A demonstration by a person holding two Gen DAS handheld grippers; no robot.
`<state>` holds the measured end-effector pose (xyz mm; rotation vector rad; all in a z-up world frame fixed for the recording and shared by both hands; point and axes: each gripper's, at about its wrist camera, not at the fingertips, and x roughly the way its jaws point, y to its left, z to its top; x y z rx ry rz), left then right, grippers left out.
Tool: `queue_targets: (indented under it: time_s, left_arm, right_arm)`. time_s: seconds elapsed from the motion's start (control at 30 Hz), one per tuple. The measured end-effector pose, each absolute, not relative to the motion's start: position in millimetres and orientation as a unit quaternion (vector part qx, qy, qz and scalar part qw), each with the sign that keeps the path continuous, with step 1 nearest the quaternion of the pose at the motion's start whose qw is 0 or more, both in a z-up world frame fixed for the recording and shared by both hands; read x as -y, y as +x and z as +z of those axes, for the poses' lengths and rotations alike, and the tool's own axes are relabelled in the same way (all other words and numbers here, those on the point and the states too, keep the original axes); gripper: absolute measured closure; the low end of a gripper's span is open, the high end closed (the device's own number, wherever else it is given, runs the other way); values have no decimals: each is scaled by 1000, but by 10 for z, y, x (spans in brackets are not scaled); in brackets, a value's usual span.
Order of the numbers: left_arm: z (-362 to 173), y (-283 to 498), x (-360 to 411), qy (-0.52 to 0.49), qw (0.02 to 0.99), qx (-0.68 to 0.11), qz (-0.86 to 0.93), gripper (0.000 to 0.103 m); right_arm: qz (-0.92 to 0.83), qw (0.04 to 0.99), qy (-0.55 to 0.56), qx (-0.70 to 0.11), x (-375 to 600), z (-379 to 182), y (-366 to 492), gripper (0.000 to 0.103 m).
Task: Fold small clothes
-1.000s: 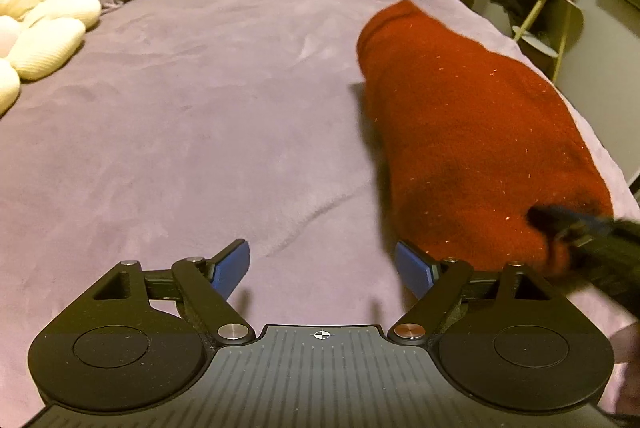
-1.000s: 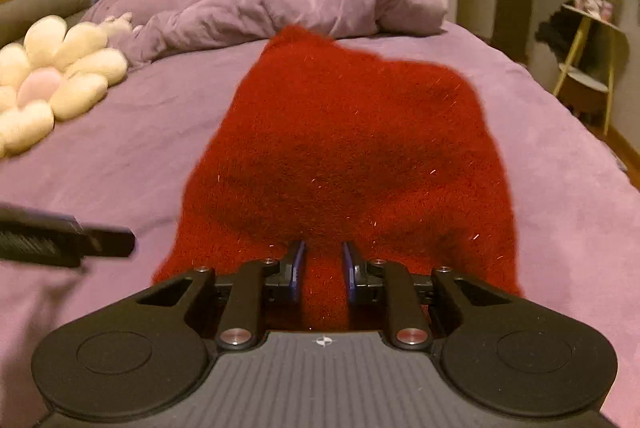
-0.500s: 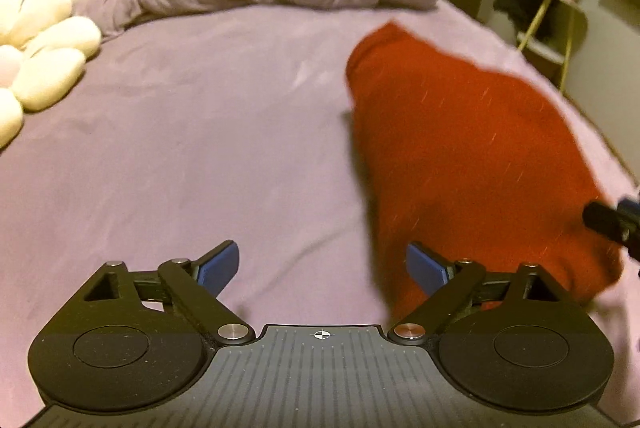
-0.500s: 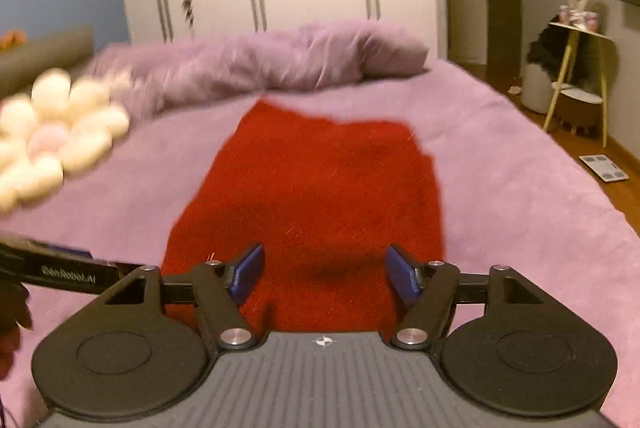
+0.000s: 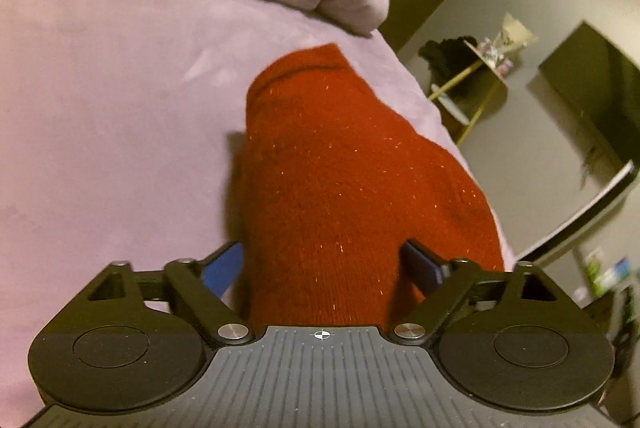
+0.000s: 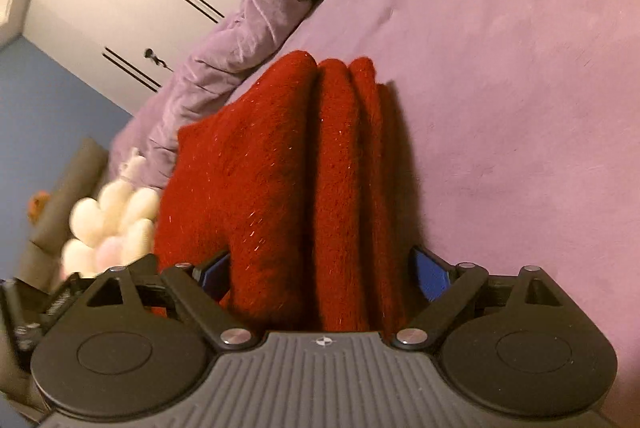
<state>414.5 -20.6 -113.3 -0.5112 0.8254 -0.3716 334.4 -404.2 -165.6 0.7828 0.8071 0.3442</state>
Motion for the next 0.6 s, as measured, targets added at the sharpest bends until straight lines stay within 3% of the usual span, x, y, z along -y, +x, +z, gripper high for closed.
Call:
queue_targets:
  time_s: [0.07, 0.13, 0.3, 0.6]
  left_arm:
    - [-1235, 4217, 225, -264, 861, -396, -177, 21]
    - [-1252, 4216, 282, -263, 867, -386, -174, 29]
    - [-1127, 4141, 353, -242, 882, -368, -169, 44]
    - [-701, 3774, 128, -193, 904, -361, -126, 50]
  right_arm:
    - [169, 828, 375, -381, 3987, -1718, 3436, 15]
    - [176, 823, 384, -380, 3983, -1743, 3463, 27]
    - [190, 805, 418, -376, 3984, -1776, 3419, 44]
    - [238, 776, 443, -381, 3559, -1586, 3370, 49]
